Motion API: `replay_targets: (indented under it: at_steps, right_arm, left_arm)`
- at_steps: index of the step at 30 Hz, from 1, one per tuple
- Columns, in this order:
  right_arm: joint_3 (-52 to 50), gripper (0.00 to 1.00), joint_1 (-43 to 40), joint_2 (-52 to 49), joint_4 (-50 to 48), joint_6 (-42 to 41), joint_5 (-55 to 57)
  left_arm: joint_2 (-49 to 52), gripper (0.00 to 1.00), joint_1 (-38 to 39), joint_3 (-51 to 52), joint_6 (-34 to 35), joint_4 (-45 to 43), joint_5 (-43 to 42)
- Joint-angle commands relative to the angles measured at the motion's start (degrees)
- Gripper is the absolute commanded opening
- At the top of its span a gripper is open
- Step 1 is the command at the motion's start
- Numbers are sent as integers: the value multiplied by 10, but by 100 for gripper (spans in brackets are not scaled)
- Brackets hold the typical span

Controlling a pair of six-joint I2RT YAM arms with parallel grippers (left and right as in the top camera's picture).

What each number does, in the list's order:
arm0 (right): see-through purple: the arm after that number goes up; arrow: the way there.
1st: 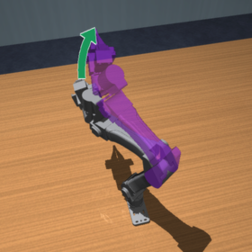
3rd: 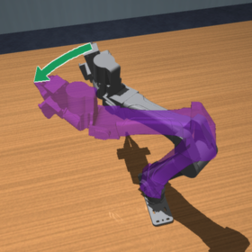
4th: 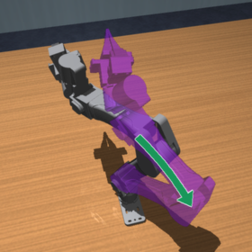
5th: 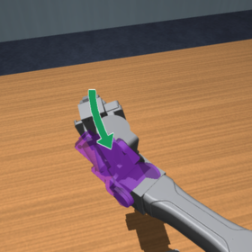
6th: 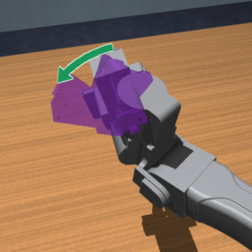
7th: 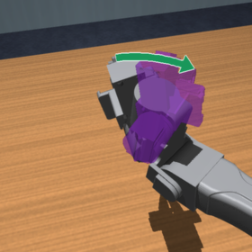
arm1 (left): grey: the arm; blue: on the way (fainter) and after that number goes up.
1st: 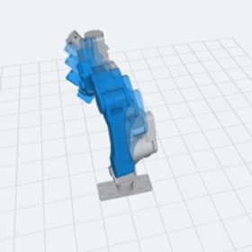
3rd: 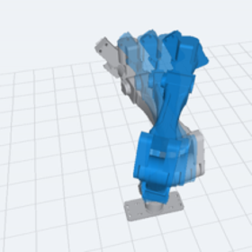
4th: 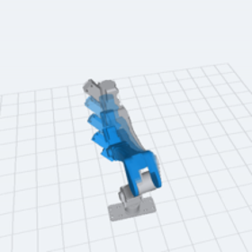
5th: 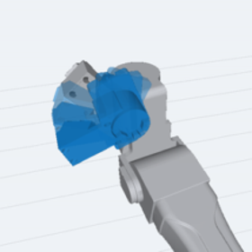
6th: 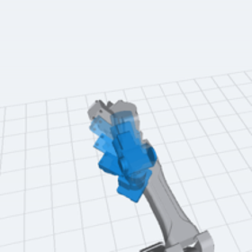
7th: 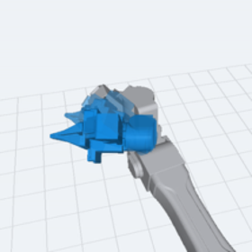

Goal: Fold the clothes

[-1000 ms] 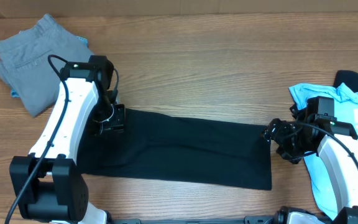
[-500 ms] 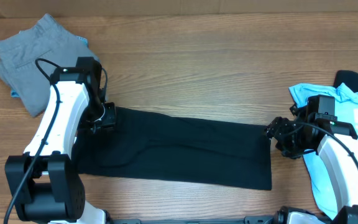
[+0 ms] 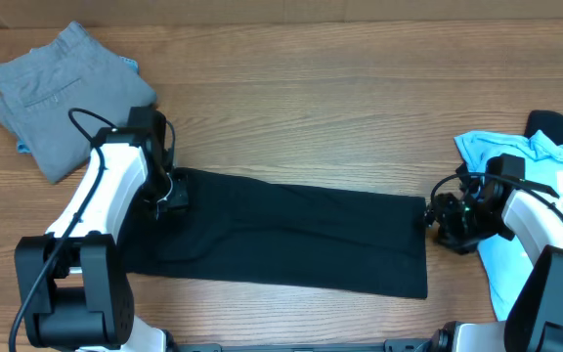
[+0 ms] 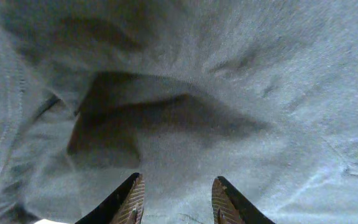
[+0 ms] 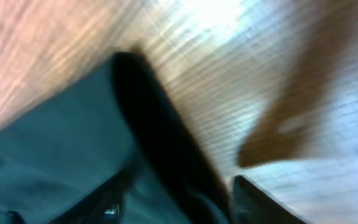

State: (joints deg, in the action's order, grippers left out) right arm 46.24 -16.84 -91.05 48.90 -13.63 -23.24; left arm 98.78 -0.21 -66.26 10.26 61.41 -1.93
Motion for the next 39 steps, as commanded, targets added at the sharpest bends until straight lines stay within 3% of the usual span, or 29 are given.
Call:
replay_targets:
  at_steps: [1,7,12,22,25,27,28,39]
  right_arm:
    - [8,48,-2,2,-21,34,-59]
    - [7,31,-2,2,-22,34,-66]
    - [8,4,-2,2,-58,28,-67]
    - [8,5,-2,2,-120,-16,-17]
    - [8,15,-2,2,-117,-16,-8]
    - [8,35,-2,2,-105,-16,-8]
    - [8,38,-2,2,-96,-16,-8]
    - [7,36,-8,2,7,27,-45]
  left_arm:
    - [2,40,-2,21,-15,-17,-7]
    - [2,39,-2,62,-15,-62,-4]
    - [2,38,-2,107,-14,-110,-4]
    - [3,33,-2,167,29,-152,72]
    - [3,33,-2,174,42,-158,83]
    - [3,32,-2,174,42,-161,85]
    - [3,31,-2,174,42,-162,86]
    - [3,34,-3,174,41,-165,85]
